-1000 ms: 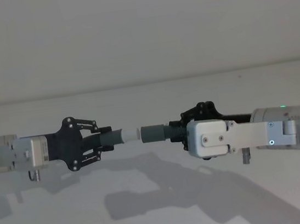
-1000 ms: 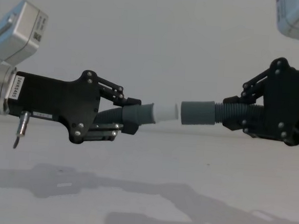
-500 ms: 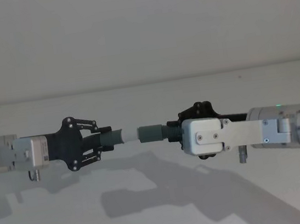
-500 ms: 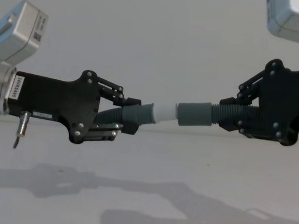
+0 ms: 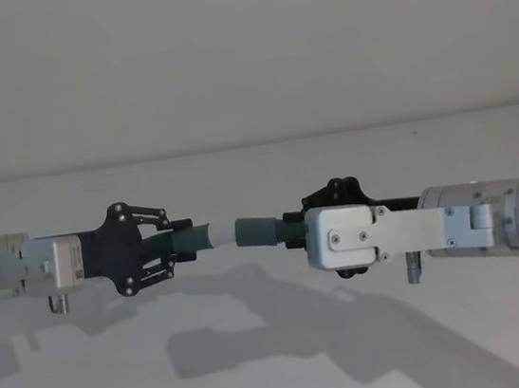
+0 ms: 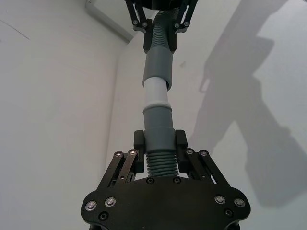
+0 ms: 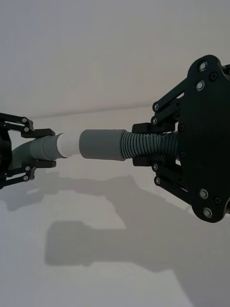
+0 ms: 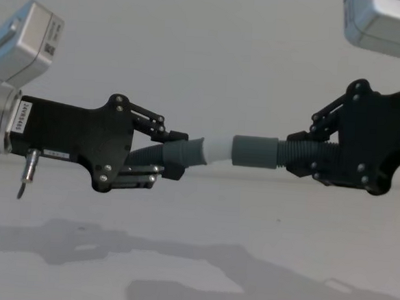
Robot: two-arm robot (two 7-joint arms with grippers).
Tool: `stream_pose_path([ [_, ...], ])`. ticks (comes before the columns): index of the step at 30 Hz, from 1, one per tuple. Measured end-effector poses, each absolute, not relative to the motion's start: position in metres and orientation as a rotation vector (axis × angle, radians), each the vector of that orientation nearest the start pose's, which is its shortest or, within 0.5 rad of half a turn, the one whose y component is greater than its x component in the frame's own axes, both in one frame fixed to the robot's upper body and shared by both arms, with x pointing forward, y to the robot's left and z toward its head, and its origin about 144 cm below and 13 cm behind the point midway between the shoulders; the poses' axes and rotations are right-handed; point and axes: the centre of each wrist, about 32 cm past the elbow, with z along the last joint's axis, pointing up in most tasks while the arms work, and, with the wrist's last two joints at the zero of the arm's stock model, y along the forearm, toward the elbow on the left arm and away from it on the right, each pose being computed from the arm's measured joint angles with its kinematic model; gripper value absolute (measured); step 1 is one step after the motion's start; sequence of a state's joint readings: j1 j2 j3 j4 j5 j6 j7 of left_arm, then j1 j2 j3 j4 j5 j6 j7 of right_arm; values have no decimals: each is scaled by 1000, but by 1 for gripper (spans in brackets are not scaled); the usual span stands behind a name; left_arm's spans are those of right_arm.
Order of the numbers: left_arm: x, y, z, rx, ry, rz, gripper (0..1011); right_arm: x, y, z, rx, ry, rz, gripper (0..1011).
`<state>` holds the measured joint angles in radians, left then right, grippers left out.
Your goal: Use both hands to pick up one end of the pipe from the table, align the ends, and insert them.
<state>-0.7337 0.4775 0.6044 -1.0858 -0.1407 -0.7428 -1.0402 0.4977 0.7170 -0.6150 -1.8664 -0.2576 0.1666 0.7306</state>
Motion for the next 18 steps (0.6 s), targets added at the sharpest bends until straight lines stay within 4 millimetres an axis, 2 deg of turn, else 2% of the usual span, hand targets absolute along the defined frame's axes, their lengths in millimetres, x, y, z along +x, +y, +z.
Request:
stream_pose_path([
  [18, 619, 284, 1255, 243, -882, 61, 336, 490, -218, 1327, -757, -821, -362, 234],
])
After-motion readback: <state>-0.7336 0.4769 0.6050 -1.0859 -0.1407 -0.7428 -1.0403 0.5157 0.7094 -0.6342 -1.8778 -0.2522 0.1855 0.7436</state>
